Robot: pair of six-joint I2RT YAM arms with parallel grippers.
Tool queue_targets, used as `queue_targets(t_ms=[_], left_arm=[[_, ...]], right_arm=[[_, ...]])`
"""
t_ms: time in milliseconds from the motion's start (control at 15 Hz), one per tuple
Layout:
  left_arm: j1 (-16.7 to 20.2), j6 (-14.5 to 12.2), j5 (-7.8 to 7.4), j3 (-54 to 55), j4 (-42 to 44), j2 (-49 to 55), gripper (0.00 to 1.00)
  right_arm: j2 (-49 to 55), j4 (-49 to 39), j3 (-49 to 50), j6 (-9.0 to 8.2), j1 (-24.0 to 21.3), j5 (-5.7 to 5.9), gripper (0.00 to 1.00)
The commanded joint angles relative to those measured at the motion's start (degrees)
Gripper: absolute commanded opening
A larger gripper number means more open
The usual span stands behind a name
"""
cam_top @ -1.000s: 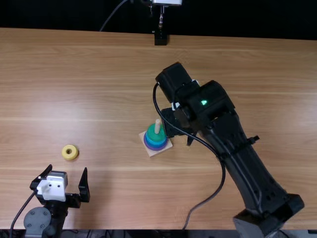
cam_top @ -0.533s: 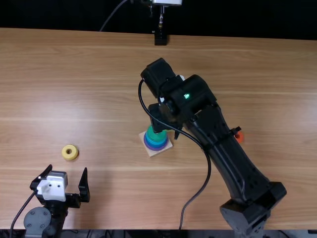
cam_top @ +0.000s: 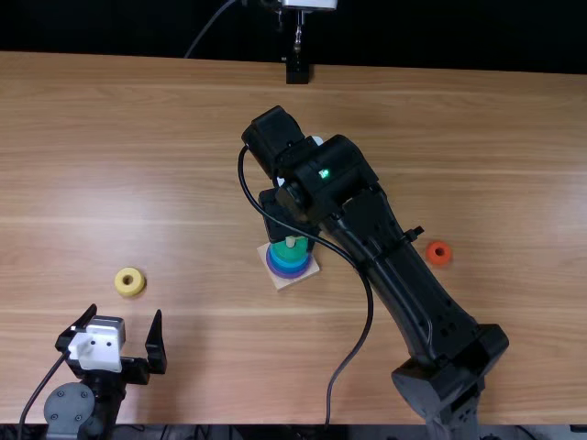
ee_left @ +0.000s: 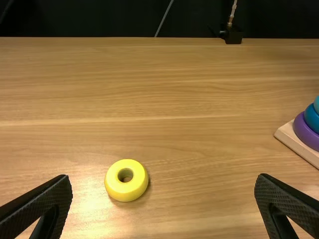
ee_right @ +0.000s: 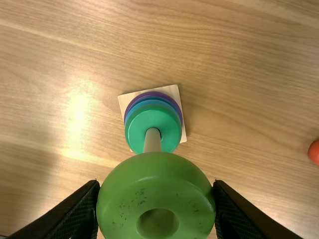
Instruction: Build the Hanoi tower: stack the rings onto the peg from bottom to top in this color order: purple, dark blue, light blue, dark green, light green, yellow, orange.
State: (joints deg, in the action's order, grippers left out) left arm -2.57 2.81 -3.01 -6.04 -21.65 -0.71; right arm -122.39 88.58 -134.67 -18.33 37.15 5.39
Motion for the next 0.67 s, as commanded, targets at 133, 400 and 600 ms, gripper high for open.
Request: queue_targets(t_ms=[133,400,600], left_arm=[[0.55,-0.8,-0.05,6.04,-4.61,0.71,1.0],[0.55,-0.8,-0.16,6.04,-4.61,0.71,1.0],[0.55,-0.8,-0.16,6.04,-4.61,0.71,1.0]], right_arm=[[-1.45,-0.13,-1.56,-0.34,0.73,0.2,0.02],[-4.44,-0.24,-1.47,-0.24,0.73,0.2,0.02],[-4.7,-0.24,-1.38,-0.24,0.65,0.2,0.02]])
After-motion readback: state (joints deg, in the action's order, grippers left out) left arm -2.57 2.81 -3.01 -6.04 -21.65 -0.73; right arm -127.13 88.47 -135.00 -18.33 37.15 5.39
